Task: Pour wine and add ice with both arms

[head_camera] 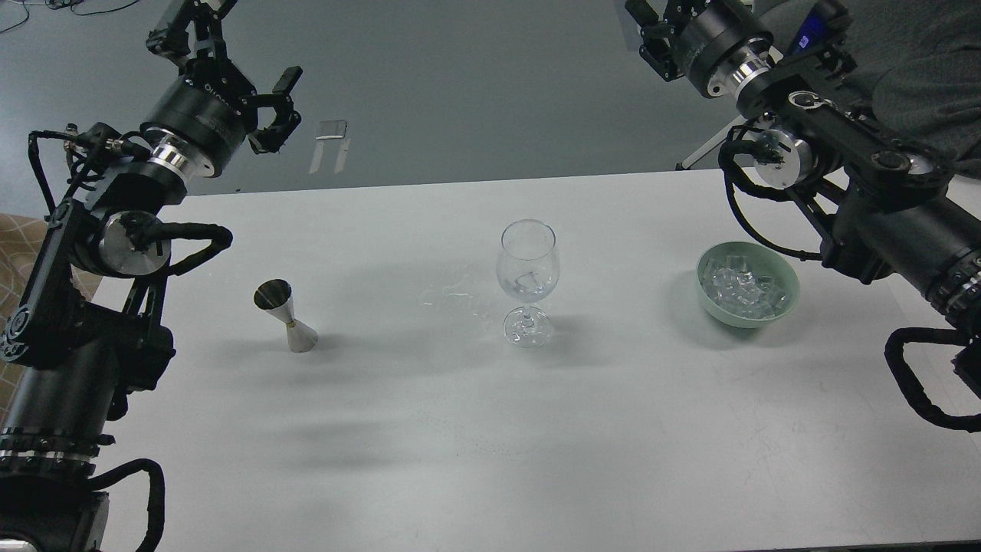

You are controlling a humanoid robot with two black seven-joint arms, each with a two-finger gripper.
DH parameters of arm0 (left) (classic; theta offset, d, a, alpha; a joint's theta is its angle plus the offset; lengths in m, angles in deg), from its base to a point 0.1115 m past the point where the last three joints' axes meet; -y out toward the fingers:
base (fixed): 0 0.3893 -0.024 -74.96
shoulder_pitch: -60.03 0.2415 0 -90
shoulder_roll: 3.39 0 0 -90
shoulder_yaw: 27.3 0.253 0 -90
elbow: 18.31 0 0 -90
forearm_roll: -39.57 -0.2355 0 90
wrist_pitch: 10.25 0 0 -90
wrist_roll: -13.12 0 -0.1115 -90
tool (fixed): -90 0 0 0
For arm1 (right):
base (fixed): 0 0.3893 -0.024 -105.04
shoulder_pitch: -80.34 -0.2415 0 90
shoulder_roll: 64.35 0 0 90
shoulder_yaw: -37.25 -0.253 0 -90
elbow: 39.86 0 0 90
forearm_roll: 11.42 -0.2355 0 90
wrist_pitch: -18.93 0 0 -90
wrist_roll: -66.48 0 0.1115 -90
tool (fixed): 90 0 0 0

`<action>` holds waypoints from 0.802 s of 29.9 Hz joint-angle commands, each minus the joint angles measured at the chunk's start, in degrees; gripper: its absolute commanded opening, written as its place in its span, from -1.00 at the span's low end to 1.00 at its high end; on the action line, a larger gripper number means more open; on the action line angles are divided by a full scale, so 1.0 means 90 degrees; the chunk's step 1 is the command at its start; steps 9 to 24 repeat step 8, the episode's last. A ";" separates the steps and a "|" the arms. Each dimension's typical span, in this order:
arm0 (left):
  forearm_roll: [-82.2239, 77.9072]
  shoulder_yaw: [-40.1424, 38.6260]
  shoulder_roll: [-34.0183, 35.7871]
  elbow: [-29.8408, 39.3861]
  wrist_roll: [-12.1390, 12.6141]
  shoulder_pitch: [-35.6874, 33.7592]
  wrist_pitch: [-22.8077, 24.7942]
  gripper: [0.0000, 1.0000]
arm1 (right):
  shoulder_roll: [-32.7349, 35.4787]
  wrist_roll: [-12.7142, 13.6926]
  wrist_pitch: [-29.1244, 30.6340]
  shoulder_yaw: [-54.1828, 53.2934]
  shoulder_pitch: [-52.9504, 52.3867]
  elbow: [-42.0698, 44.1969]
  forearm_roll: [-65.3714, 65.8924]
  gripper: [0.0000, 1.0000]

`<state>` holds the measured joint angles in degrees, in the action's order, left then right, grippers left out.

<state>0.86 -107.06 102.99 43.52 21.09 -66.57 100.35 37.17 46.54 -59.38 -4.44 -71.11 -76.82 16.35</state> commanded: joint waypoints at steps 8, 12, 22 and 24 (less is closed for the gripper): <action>0.0403 0.0551 0.0105 -0.1352 -0.0055 -0.1031 0.0660 0.96 | -0.0137 -0.0895 0.1025 -0.0836 0.0412 0.0152 -0.0039 1.00; 0.0403 0.0551 0.0105 -0.1352 -0.0055 -0.1031 0.0660 0.96 | -0.0137 -0.0895 0.1025 -0.0836 0.0412 0.0152 -0.0039 1.00; 0.0403 0.0551 0.0105 -0.1352 -0.0055 -0.1031 0.0660 0.96 | -0.0137 -0.0895 0.1025 -0.0836 0.0412 0.0152 -0.0039 1.00; 0.0403 0.0551 0.0105 -0.1352 -0.0055 -0.1031 0.0660 0.96 | -0.0137 -0.0895 0.1025 -0.0836 0.0412 0.0152 -0.0039 1.00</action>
